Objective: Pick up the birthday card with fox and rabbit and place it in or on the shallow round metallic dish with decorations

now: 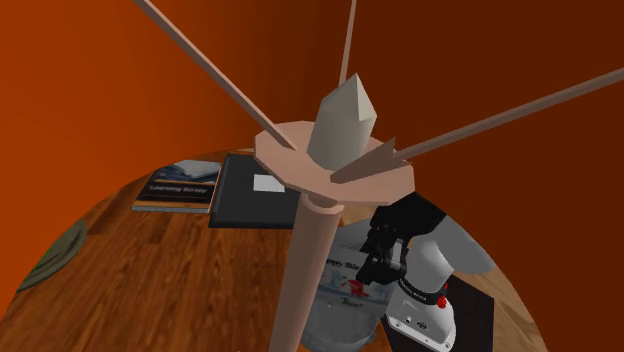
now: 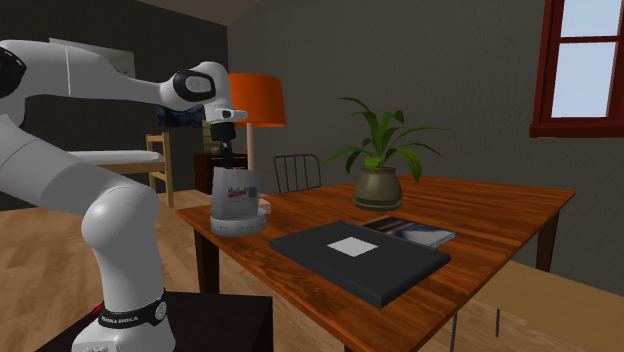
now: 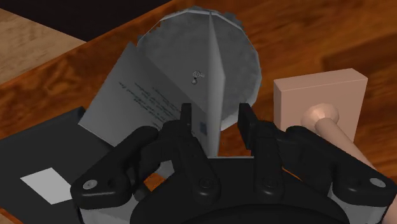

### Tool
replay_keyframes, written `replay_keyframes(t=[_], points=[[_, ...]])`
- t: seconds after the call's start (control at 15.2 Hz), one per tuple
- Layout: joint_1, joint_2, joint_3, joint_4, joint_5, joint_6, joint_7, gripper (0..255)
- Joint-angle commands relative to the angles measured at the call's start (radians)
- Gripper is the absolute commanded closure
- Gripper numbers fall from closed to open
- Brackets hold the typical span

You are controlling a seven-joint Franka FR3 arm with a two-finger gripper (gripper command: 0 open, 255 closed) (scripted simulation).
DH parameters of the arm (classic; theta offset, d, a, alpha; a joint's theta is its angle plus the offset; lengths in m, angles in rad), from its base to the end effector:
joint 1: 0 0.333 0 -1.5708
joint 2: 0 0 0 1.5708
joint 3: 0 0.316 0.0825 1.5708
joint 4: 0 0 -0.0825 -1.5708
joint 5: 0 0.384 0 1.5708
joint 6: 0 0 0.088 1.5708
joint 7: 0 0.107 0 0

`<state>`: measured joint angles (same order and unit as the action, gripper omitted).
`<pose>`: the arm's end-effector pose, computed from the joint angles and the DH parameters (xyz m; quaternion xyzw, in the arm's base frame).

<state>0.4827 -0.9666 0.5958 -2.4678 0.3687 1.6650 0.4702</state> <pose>0.0832 0.3149 0.5351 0.9801 0.1868 0.0637 0.0212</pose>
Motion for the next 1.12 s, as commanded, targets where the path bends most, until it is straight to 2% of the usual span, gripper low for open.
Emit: replay_keyframes(t=[0.0, 0.26, 0.53, 1.06], points=[[0.000, 0.007, 0.009, -0.007, 0.002, 0.000, 0.001, 0], [0.001, 0.006, 0.006, -0.006, 0.000, -0.003, 0.000, 0], [-0.015, 0.029, -0.030, 0.130, -0.035, -0.115, 0.010, 0], [-0.016, 0.029, -0.030, 0.130, -0.035, -0.115, 0.010, 0]])
